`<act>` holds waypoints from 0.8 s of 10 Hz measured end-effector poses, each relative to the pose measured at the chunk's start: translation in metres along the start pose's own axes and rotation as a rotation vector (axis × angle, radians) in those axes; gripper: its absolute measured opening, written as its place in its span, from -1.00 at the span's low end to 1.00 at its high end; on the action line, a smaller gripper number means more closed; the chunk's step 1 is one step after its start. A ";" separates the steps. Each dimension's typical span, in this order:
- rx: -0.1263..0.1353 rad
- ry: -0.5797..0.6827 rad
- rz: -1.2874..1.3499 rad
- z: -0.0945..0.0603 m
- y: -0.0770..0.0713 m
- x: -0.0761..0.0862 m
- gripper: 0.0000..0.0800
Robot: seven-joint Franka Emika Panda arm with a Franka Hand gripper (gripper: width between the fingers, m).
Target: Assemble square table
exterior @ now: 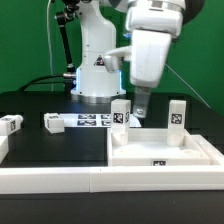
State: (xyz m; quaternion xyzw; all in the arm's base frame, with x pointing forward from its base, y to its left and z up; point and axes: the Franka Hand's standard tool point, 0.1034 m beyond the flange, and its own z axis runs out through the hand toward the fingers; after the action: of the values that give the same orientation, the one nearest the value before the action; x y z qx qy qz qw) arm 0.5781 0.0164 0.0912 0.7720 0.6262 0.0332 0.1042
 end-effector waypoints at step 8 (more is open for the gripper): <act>0.058 -0.025 0.481 0.007 -0.005 -0.031 0.62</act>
Offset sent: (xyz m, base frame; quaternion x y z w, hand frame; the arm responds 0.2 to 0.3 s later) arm 0.0000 0.0000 0.0000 0.0000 0.0000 0.1296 0.9916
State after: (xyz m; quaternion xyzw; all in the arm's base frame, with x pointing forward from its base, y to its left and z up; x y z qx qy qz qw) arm 0.5676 -0.0141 0.0856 0.9018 0.4238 0.0295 0.0786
